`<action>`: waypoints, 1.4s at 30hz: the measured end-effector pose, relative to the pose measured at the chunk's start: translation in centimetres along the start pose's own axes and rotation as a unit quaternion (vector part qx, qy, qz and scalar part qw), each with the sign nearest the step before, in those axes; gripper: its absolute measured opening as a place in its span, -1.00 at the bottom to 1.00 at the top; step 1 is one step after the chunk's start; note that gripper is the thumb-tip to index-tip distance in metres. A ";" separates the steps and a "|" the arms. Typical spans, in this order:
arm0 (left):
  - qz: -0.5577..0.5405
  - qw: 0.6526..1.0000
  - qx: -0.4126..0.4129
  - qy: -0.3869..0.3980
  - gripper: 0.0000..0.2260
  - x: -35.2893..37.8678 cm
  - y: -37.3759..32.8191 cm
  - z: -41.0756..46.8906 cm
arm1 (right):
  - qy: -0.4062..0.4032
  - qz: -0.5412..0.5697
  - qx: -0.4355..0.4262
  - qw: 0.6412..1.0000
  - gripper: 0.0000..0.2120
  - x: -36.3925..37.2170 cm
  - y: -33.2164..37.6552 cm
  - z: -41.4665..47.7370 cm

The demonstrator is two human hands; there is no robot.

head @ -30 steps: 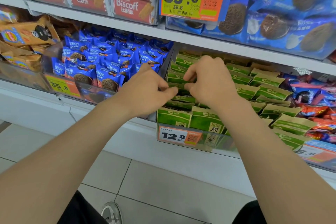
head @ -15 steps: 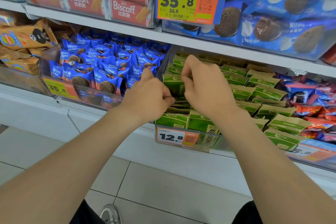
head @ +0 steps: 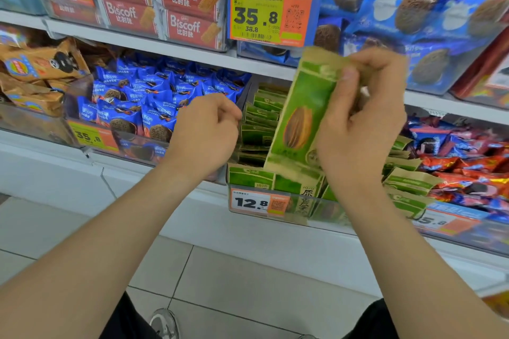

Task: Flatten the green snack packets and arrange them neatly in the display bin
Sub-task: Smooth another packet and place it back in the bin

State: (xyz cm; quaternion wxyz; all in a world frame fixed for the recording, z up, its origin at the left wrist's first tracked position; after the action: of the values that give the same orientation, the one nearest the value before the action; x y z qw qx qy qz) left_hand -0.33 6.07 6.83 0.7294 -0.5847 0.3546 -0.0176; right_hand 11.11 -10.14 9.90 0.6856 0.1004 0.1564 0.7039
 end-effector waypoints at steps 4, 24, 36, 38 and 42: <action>-0.214 0.972 -0.058 0.075 -0.71 0.7 -1.9 -2.7 | 0.098 0.040 0.063 0.992 -0.88 0.0 0.7 -1.8; -0.222 0.971 -0.066 0.067 -0.66 2.9 -1.9 -5.7 | 0.190 0.292 0.480 0.805 -0.67 -1.5 1.8 -4.0; -0.337 0.906 -0.109 0.230 -0.95 2.1 -2.0 -6.3 | 0.235 0.160 0.285 0.915 -0.49 -1.3 1.0 -3.7; -0.346 0.901 -0.117 0.234 -0.85 2.0 -1.8 -6.2 | 0.240 0.177 0.299 0.906 -0.50 -1.4 1.0 -3.8; -0.363 0.899 -0.114 0.217 -0.95 1.7 -1.7 -6.2 | 0.255 0.188 0.320 0.893 -0.74 -1.9 2.0 -3.2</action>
State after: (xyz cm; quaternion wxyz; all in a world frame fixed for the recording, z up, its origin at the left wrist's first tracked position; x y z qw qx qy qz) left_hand -1.76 -0.45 7.08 0.5059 -0.7338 0.2666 -0.3668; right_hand 8.18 -12.27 7.80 0.4079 0.1594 0.5208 0.7328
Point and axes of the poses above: each hand's wrist, its own z-axis towards the middle knuckle, its own x-axis out of the palm, y = z × x, the point moved 2 cm from there along z, towards the middle knuckle, and after that the axes turned 12 degrees about -x, right-handed, at the moved point
